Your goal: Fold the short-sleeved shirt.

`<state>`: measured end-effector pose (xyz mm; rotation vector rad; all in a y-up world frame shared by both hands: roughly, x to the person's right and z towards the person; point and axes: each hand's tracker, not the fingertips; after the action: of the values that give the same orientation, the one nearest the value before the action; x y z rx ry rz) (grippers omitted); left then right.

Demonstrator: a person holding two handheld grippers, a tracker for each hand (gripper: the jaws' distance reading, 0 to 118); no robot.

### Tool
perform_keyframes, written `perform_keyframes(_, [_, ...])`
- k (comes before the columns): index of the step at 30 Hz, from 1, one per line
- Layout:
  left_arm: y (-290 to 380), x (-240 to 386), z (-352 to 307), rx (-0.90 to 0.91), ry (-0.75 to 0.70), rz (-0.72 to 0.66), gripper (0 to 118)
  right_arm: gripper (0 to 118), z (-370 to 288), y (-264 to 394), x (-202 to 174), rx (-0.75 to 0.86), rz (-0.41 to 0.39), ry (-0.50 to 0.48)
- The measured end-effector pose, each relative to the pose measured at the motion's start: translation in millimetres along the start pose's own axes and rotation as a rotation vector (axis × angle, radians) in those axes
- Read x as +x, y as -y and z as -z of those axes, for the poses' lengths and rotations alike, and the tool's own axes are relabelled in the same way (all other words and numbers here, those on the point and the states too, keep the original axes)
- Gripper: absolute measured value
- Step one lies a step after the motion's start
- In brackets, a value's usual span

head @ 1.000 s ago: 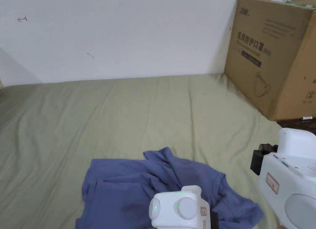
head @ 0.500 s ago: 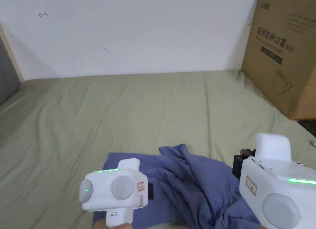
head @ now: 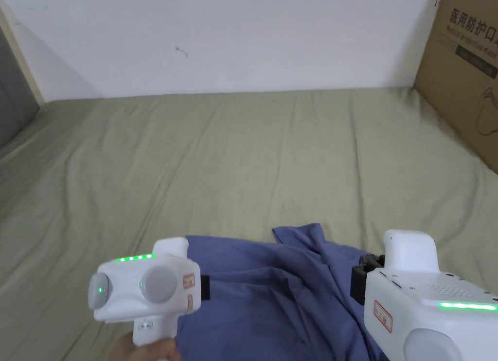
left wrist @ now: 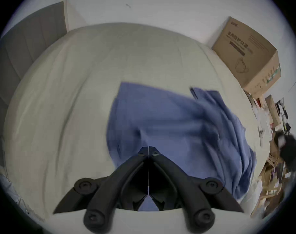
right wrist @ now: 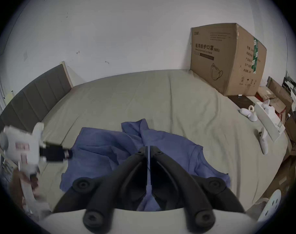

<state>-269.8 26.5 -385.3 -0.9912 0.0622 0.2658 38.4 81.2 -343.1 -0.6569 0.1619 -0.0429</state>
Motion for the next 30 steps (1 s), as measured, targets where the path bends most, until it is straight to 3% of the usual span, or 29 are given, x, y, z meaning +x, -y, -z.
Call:
perform_keyframes(2, [-34, -6, 13, 0.012, -0.020, -0.014, 8, 4, 9, 2, 2, -0.016, 0.010, 0.000])
perform_keyframes(3, [-51, -8, 22, 0.015, -0.044, -0.011, 28, 4, 14, 3, 2, -0.028, 0.008, 0.003])
perform_keyframes(4, [-65, -10, 34, 0.000, -0.058, -0.011, 75, 4, 19, 5, 3, -0.043, 0.003, 0.010])
perform_keyframes(5, [-76, -13, 46, -0.008, -0.062, -0.017, 109, 4, 24, 7, 4, -0.054, 0.002, 0.018])
perform_keyframes(6, [-84, -16, 59, -0.007, -0.061, -0.025, 118, 4, 28, 9, 6, -0.065, 0.004, 0.023])
perform_keyframes(7, [-88, -20, 63, 0.015, -0.069, -0.050, 108, 4, 33, 11, 9, -0.079, 0.010, 0.023])
perform_keyframes(10, [-93, -26, 97, -0.080, -0.101, -0.067, 105, 4, 43, 16, 14, -0.107, 0.024, 0.030])
perform_keyframes(13, [-81, -25, 131, -0.177, -0.129, -0.034, 91, 4, 49, 18, 18, -0.126, 0.020, 0.036])
perform_keyframes(15, [-76, -21, 120, -0.096, -0.142, -0.006, 80, 4, 51, 20, 21, -0.133, 0.018, 0.039])
perform_keyframes(17, [-78, -17, 103, -0.043, -0.166, 0.034, 11, 4, 52, 20, 25, -0.136, 0.020, 0.039])
perform_keyframes(18, [-77, -17, 96, -0.018, -0.181, 0.060, 3, 4, 54, 19, 28, -0.139, 0.029, 0.035])
perform_keyframes(22, [-74, -27, 79, -0.061, -0.095, -0.030, 3, 8, 69, 2, 40, -0.157, 0.069, -0.025])
perform_keyframes(23, [-72, -29, 74, -0.056, -0.092, -0.039, 3, 21, 75, -6, 42, -0.158, 0.056, -0.030])
perform_keyframes(24, [-70, -33, 73, -0.058, -0.083, -0.044, 3, 46, 83, -16, 43, -0.161, 0.048, -0.035])
perform_keyframes(25, [-69, -35, 69, -0.061, -0.067, -0.059, 3, 87, 92, -26, 45, -0.165, 0.043, -0.033])
perform_keyframes(26, [-67, -37, 65, -0.057, -0.061, -0.074, 3, 107, 102, -34, 48, -0.164, 0.039, -0.037])
perform_keyframes(30, [-61, -38, 58, -0.043, -0.065, -0.057, 3, 110, 154, -68, 55, -0.231, -0.037, -0.070])
